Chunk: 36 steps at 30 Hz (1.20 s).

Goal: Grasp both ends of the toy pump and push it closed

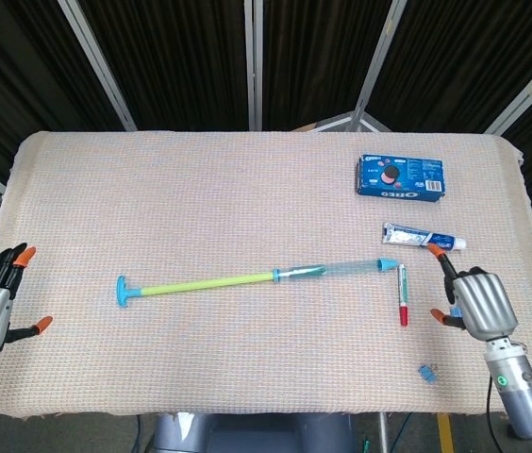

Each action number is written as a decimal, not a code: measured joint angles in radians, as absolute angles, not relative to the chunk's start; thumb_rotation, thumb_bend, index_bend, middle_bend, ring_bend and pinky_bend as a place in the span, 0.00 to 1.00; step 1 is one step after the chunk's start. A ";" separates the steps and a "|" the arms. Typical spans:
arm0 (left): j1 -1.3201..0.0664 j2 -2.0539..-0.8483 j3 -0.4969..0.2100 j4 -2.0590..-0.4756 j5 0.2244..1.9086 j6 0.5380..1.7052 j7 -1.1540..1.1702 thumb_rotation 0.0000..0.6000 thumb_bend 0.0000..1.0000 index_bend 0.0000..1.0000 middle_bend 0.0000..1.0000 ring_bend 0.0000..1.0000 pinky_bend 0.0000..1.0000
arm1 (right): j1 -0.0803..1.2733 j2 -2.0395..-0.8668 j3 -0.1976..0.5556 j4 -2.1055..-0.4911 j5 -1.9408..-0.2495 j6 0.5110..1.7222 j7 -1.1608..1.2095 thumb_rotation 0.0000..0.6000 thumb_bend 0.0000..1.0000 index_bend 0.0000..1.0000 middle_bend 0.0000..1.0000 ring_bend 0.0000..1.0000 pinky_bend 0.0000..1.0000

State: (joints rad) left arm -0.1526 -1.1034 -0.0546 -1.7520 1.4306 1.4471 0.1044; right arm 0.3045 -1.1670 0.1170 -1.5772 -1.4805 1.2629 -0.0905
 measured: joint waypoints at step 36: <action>-0.189 -1.154 -0.083 -1.701 1.326 1.361 0.174 1.00 0.00 0.00 0.00 0.00 0.00 | 0.729 -1.639 0.182 -1.083 -1.174 0.776 -0.216 1.00 0.18 0.46 1.00 1.00 1.00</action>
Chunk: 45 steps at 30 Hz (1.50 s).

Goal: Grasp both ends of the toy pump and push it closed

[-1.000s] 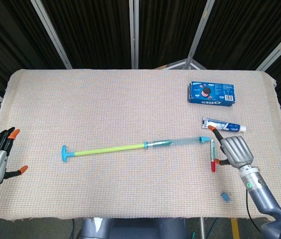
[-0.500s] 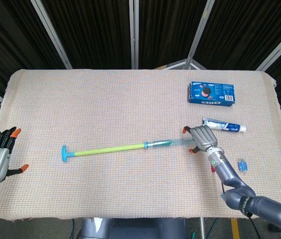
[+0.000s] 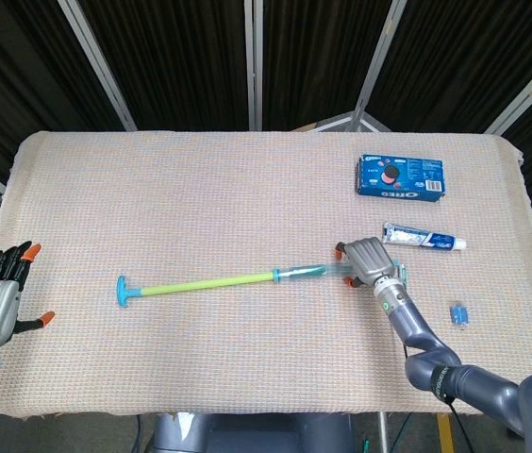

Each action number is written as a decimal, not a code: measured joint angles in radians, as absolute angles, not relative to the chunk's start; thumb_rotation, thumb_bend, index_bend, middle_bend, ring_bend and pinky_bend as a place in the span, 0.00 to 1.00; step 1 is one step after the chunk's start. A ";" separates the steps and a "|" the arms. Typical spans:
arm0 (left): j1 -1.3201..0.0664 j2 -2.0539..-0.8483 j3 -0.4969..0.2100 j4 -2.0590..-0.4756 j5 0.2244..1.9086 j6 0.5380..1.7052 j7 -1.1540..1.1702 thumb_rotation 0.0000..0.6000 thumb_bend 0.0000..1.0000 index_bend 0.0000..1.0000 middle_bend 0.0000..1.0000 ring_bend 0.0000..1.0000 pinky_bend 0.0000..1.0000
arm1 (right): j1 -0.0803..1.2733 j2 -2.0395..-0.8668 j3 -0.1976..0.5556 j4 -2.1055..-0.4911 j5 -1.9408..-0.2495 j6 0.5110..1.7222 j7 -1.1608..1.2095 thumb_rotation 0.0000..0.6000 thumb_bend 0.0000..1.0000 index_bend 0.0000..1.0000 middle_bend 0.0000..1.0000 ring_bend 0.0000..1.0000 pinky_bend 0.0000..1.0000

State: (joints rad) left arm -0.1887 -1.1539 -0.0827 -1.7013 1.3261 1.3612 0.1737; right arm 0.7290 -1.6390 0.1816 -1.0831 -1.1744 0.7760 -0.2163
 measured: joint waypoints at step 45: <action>-0.487 -1.434 -0.116 -1.511 1.059 0.962 0.387 1.00 0.33 0.40 0.85 0.80 0.98 | 0.733 -1.597 0.172 -1.258 -1.007 0.847 -0.411 1.00 0.47 0.69 1.00 1.00 1.00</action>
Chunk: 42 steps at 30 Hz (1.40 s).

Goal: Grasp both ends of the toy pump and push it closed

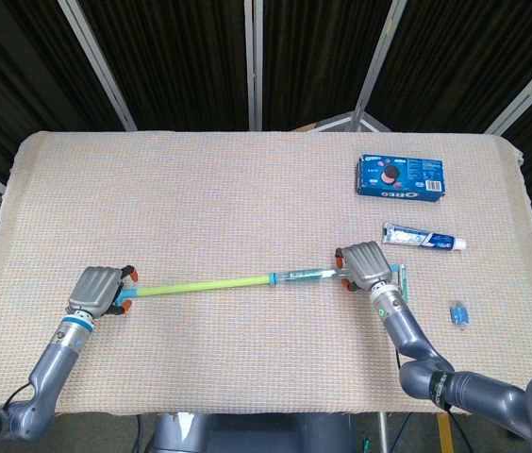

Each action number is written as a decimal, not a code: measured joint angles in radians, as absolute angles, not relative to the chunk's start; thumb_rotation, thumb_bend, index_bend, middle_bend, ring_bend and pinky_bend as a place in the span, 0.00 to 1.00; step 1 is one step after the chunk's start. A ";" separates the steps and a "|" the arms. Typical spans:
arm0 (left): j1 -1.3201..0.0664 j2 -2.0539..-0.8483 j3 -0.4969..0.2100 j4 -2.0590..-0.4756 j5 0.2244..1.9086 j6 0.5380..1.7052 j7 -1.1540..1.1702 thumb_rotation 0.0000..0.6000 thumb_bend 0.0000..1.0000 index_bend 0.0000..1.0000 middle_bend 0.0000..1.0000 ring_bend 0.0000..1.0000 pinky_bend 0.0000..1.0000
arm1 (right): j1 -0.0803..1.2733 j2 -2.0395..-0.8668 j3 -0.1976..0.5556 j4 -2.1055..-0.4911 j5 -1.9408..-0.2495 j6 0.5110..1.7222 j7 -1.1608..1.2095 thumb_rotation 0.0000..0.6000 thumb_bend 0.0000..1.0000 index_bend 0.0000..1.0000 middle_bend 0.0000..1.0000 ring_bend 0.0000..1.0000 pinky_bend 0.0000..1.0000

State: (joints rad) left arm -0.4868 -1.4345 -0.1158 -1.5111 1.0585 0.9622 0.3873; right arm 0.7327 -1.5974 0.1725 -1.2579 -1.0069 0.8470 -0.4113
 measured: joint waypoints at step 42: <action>-0.542 -1.485 -0.130 -1.454 0.976 0.932 0.325 1.00 0.43 0.72 0.85 0.80 0.98 | 0.747 -1.567 0.168 -1.380 -1.007 0.894 -0.453 1.00 0.47 0.70 1.00 1.00 1.00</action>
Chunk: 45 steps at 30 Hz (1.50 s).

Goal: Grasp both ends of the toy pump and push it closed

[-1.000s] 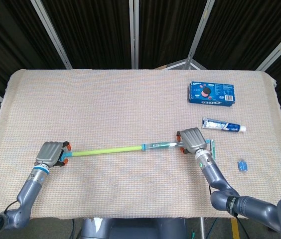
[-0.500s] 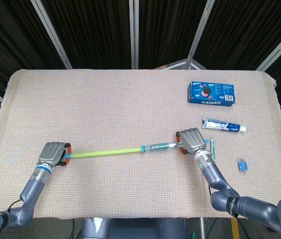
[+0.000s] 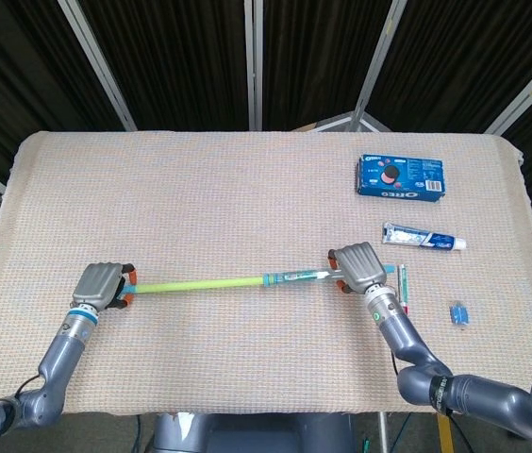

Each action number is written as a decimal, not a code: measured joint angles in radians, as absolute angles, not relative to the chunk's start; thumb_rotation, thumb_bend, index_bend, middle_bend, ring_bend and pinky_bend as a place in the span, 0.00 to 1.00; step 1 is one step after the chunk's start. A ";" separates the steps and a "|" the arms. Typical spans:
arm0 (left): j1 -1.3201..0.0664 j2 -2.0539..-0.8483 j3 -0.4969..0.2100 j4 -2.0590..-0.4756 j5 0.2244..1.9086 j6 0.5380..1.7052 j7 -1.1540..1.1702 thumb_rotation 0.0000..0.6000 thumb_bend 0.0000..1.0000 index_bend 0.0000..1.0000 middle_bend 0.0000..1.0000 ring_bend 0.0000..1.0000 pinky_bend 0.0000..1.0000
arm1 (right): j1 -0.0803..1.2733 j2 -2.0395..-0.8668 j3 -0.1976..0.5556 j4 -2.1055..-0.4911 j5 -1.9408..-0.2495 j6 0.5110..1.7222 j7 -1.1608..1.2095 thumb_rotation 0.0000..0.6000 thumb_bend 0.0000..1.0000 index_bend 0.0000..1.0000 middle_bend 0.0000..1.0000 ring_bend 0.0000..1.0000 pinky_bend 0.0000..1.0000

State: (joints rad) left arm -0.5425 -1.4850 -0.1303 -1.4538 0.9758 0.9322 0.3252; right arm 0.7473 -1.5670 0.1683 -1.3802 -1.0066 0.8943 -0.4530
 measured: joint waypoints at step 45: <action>-0.712 -1.648 -0.181 -1.484 0.877 0.951 0.424 1.00 0.43 0.72 0.85 0.80 0.98 | 0.871 -1.716 0.188 -1.411 -0.887 0.930 -0.598 1.00 0.48 0.71 1.00 1.00 1.00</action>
